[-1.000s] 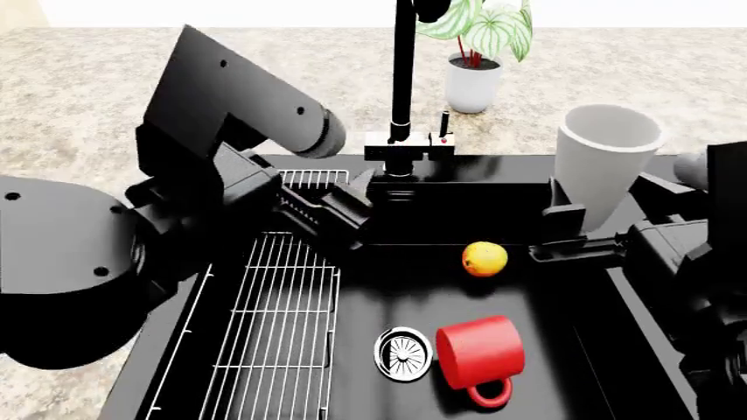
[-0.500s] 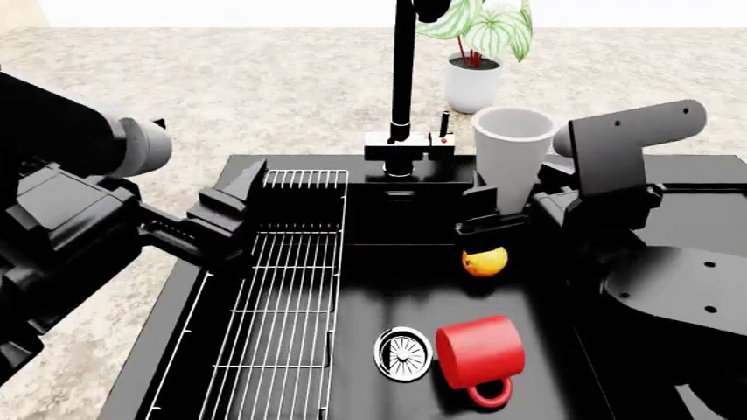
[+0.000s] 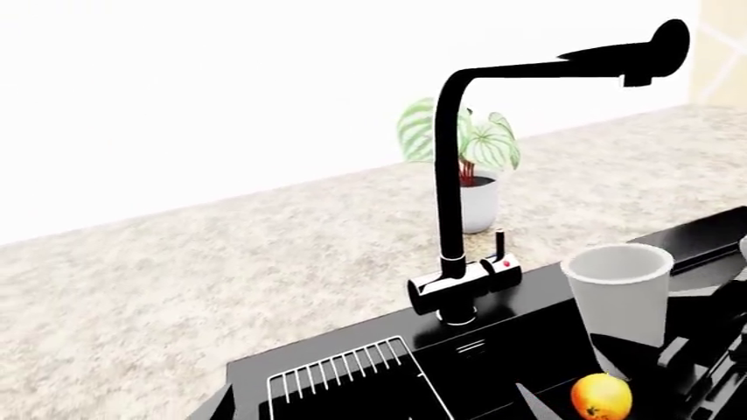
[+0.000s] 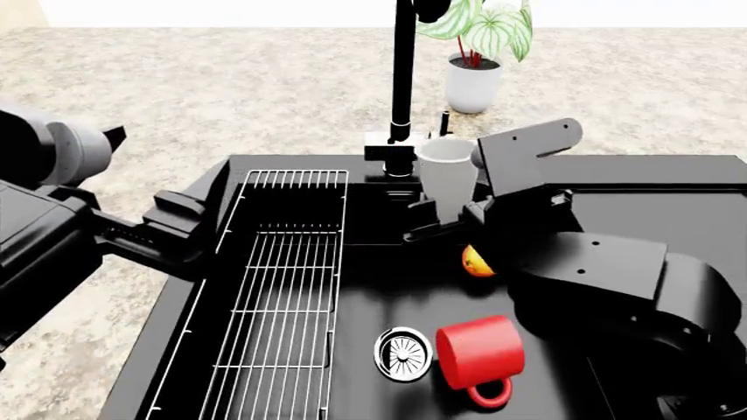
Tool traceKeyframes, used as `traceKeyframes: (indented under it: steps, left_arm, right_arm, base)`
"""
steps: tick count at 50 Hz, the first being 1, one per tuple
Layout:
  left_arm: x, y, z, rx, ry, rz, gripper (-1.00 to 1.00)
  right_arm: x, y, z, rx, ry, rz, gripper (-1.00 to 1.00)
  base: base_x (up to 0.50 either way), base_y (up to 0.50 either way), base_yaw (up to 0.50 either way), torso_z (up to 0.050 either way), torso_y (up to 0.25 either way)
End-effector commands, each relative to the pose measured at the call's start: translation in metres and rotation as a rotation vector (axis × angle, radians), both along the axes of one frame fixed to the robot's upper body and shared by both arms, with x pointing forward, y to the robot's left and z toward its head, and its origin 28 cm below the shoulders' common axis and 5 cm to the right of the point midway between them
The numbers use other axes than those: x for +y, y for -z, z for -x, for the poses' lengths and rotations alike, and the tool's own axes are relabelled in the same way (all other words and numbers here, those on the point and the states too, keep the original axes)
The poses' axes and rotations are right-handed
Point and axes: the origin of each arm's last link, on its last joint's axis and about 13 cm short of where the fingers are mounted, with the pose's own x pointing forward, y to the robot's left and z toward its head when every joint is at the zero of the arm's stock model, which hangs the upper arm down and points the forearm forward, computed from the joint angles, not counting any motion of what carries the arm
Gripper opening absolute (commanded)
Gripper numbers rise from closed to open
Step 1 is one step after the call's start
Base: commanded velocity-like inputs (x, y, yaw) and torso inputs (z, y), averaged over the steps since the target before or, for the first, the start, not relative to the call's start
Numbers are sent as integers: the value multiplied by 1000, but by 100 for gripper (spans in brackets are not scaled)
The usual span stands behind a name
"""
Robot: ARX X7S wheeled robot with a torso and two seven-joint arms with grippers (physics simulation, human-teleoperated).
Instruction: Pick the cup and mug and place them in the sink. Then turn on the water.
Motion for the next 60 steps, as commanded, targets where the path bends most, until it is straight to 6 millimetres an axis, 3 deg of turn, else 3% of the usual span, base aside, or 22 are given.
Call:
traceKeyframes:
  steps: [1,10,19,41,60]
  left_arm:
    - [3,4,-1,10,-9,10,100]
    - [5,8,-1,20,-15,26,100]
    - [6,10,-1,23,-20,31,100]
    - [10,13,-1,32,-33,41,100]
    - [13,17,-1,36,-45,51,100]
  right_arm:
    - [7,11,-2,26,-40,63,-100]
    - [5,12,10,91,-116,172,-100]
    - [3,11,8,143,-137,293,-100]
    - [15,7,-28,213,-201,431,-100]
    - [27,26,-57,273,-218,457,-100]
  base:
    - [0,0,0,0,0]
    - [0,0,0,0,0]
    - [1,0,0,0,1]
    - [0,0,0,0,0]
    - [0,0,0,0,1]
